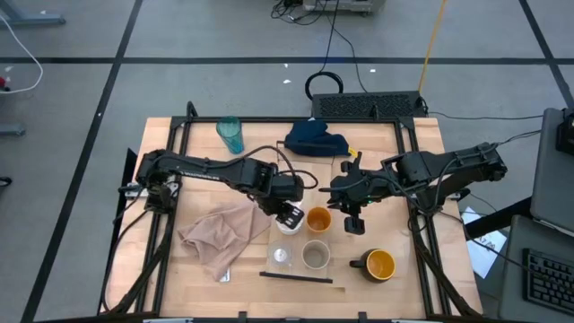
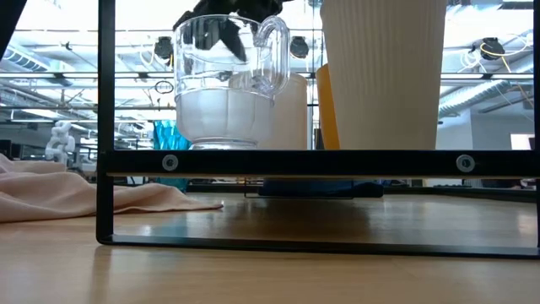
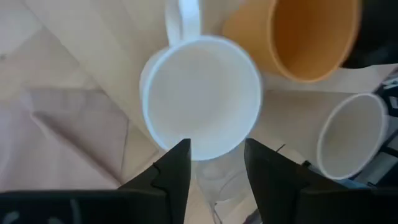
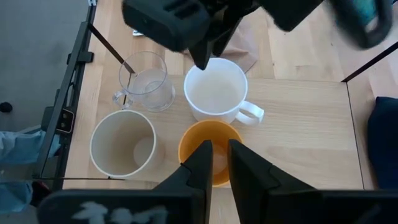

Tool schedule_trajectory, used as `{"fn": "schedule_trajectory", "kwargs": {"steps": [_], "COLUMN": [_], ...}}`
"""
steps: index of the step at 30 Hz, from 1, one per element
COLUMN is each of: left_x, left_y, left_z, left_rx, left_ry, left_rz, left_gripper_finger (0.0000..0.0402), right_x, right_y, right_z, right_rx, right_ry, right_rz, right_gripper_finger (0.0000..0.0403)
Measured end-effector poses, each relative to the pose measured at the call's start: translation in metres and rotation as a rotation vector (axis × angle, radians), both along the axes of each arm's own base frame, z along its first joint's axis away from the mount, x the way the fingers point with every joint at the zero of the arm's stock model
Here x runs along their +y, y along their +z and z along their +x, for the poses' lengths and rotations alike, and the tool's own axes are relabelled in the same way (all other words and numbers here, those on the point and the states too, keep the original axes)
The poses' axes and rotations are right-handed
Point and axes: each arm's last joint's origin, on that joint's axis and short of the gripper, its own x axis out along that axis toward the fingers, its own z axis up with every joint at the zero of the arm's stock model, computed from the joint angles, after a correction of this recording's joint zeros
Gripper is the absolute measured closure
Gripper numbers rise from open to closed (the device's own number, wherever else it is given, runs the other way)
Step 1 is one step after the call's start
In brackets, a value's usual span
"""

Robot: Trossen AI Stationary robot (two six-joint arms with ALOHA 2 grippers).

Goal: Stack small to large cups/mugs on shelf
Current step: Put the black cup on the shelf aligned with the white cup

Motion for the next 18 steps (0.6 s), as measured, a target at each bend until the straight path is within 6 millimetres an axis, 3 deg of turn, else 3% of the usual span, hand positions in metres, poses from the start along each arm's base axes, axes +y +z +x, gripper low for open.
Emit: {"fn": "schedule_trajectory", "kwargs": {"steps": [8,18], "left_x": [0.015,0.035], "left_y": [0.041,0.103], "left_z": [-0.013,-0.039], "left_rx": [-0.222,-0.564], "left_ry": [-0.058,0.077], "left_rz": [0.047,0.234], "left_gripper_finger": [0.0252,0.0252], "right_x": [0.0,0.002], "right_y": [0.003,0.008], "right_z": [0.004,0.009], "right_rx": [-0.05,-0.118], "right_ry": [-0.008,-0.034], "right_rz": [0.015,0.055], "right_gripper_finger": [0.0361,0.0361]}}
